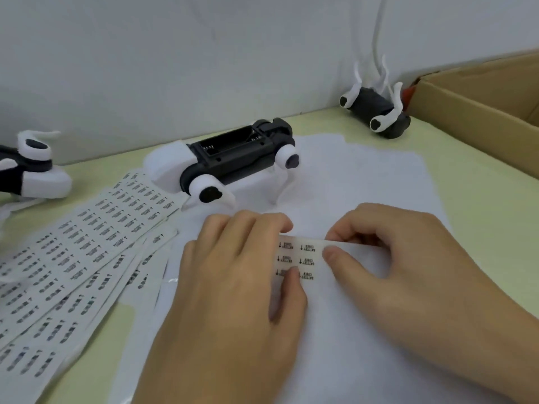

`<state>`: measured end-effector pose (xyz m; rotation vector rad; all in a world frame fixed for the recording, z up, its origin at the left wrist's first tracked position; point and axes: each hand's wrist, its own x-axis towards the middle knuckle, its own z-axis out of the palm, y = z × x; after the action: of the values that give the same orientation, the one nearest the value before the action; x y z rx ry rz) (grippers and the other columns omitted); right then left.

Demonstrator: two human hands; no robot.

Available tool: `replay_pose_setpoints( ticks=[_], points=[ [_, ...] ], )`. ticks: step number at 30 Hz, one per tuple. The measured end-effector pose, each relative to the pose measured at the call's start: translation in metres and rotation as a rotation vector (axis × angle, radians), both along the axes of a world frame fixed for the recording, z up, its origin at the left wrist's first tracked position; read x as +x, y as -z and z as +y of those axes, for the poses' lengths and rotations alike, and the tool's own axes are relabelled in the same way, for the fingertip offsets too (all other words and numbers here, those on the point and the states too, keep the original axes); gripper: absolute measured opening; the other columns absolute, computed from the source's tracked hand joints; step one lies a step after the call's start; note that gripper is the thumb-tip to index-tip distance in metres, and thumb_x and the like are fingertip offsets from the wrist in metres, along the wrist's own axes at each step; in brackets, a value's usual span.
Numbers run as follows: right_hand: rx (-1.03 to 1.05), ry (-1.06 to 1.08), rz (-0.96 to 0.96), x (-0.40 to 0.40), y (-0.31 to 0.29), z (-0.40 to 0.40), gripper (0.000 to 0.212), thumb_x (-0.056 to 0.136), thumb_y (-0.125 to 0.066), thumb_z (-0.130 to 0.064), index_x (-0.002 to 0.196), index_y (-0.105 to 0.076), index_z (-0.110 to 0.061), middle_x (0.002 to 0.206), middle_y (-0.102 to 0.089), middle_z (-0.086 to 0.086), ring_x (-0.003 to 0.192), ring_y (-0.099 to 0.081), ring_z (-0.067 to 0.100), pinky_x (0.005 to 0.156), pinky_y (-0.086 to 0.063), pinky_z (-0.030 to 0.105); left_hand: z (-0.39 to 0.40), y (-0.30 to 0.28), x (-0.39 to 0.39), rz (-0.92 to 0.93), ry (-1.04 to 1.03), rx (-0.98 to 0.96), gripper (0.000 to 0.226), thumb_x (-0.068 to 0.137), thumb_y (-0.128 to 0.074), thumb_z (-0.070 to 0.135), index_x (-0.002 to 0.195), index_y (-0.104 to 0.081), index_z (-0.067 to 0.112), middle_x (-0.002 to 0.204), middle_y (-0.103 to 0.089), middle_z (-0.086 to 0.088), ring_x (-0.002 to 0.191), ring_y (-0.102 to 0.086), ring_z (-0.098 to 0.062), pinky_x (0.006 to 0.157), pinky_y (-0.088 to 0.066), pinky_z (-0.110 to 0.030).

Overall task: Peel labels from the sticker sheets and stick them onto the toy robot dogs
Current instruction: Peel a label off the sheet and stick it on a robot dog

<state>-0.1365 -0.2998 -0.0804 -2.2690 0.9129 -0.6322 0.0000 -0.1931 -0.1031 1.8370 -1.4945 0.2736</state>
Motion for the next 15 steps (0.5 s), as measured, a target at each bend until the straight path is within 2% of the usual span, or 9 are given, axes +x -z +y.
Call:
replay_pose_setpoints(
  ticks=[2, 5, 8, 11, 13, 15],
  points=[
    [0.079, -0.011, -0.013, 0.0, -0.006, 0.0, 0.018, 0.072, -0.057, -0.045, 0.065, -0.066, -0.032, 0.071, -0.064, -0.026, 0.073, -0.061, -0.005, 0.063, -0.043, 0.008, -0.004, 0.003, 0.001, 0.025, -0.011, -0.006, 0.029, 0.075, -0.053, 0.036, 0.103, -0.059, 0.028, 0.095, -0.046, 0.024, 0.09, -0.041, -0.008, 0.078, -0.037, -0.031],
    [0.147, -0.069, -0.013, -0.003, -0.015, 0.0, 0.015, 0.071, -0.056, -0.041, 0.072, -0.069, -0.034, 0.064, -0.068, -0.015, 0.062, -0.063, 0.004, 0.06, -0.049, 0.018, -0.011, 0.002, 0.001, 0.04, -0.036, 0.007, 0.029, 0.072, -0.049, 0.04, 0.101, -0.046, 0.039, 0.086, -0.034, 0.029, 0.085, -0.036, -0.004, 0.08, -0.039, -0.03],
    [0.142, -0.111, 0.009, -0.007, -0.019, -0.001, 0.014, 0.077, -0.059, -0.05, 0.078, -0.069, -0.04, 0.069, -0.068, -0.014, 0.065, -0.063, 0.005, 0.061, -0.047, 0.017, -0.007, -0.001, -0.003, -0.004, -0.028, 0.002, 0.025, 0.078, -0.049, 0.034, 0.103, -0.053, 0.032, 0.089, -0.044, 0.018, 0.087, -0.041, -0.013, 0.077, -0.046, -0.04],
    [0.002, -0.101, 0.067, -0.013, -0.021, -0.003, 0.014, 0.067, -0.056, -0.045, 0.071, -0.069, -0.039, 0.08, -0.066, -0.02, 0.083, -0.06, 0.002, 0.071, -0.043, 0.013, 0.002, -0.007, -0.005, 0.018, -0.014, 0.044, 0.027, 0.086, -0.045, 0.03, 0.104, -0.063, 0.02, 0.094, -0.056, 0.006, 0.088, -0.043, -0.018, 0.077, -0.036, -0.039],
    [-0.045, -0.108, 0.063, -0.013, -0.022, -0.002, 0.012, 0.07, -0.057, -0.044, 0.069, -0.067, -0.039, 0.08, -0.065, -0.02, 0.086, -0.059, 0.002, 0.074, -0.042, 0.013, 0.004, -0.01, -0.006, 0.053, -0.01, 0.074, 0.026, 0.089, -0.042, 0.03, 0.102, -0.063, 0.021, 0.096, -0.056, 0.006, 0.09, -0.042, -0.017, 0.078, -0.033, -0.038],
    [0.001, -0.127, 0.038, -0.011, -0.021, 0.001, 0.016, 0.073, -0.057, -0.046, 0.069, -0.069, -0.036, 0.073, -0.066, -0.02, 0.079, -0.061, 0.001, 0.071, -0.044, 0.011, 0.005, -0.012, -0.007, 0.052, 0.01, 0.081, 0.025, 0.09, -0.042, 0.03, 0.102, -0.062, 0.022, 0.097, -0.056, 0.008, 0.091, -0.043, -0.016, 0.078, -0.032, -0.036]
  ],
)
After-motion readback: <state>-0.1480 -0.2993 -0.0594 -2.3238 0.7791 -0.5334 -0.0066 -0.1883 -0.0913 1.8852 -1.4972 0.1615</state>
